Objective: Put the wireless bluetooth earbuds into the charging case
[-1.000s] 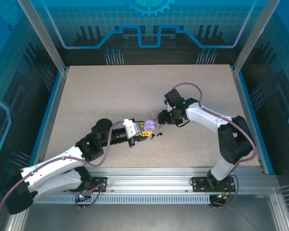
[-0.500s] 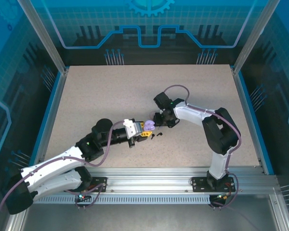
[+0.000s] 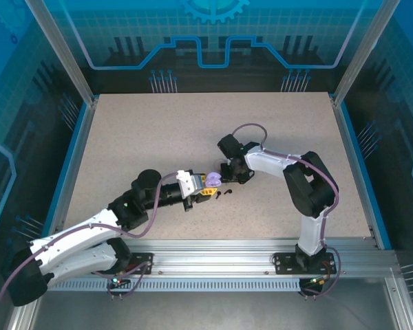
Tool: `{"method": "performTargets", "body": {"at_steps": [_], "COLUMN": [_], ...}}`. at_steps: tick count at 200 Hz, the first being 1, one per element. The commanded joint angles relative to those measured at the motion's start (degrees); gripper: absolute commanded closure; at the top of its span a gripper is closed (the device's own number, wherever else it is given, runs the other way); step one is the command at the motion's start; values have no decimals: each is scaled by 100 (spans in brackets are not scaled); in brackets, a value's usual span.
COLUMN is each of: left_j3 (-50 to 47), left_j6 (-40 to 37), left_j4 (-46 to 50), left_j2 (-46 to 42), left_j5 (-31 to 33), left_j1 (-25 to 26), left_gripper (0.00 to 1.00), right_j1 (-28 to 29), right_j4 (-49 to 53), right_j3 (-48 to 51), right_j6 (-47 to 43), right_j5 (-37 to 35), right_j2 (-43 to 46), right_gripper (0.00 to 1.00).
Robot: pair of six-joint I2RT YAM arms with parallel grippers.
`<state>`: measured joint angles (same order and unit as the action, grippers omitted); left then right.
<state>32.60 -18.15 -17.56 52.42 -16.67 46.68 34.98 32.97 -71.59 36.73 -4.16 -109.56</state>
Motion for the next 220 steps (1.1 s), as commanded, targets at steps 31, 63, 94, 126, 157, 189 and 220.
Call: {"method": "performTargets", "body": {"at_steps": [31, 63, 94, 126, 157, 189, 220], "left_j3": [97, 103, 108, -24, -180, -357, -427], "left_j6": [-21, -18, -14, 73, 270, 515, 784], "left_j4": [28, 26, 53, -94, -360, -663, -793], "left_j2": [-74, -69, -74, -56, -4, 81, 260], "left_j5": [76, 79, 92, 163, 172, 172, 211], "left_j1": [30, 28, 29, 26, 21, 32, 26], "left_gripper": [100, 100, 100, 100, 100, 99, 99], "right_j1": [72, 79, 77, 64, 7, 0, -60], "right_j4": [135, 96, 26, -130, -270, -321, -585], "right_j3": [22, 51, 82, 204, 294, 412, 807], "right_j6": [71, 62, 11, -129, -160, -275, -425], "right_j5": [-17, 21, 14, -71, 6, -141, -217], "right_j2": [-242, -285, -120, 217, 334, 648, 1458], "right_gripper": [65, 70, 74, 74, 74, 74, 74]}}
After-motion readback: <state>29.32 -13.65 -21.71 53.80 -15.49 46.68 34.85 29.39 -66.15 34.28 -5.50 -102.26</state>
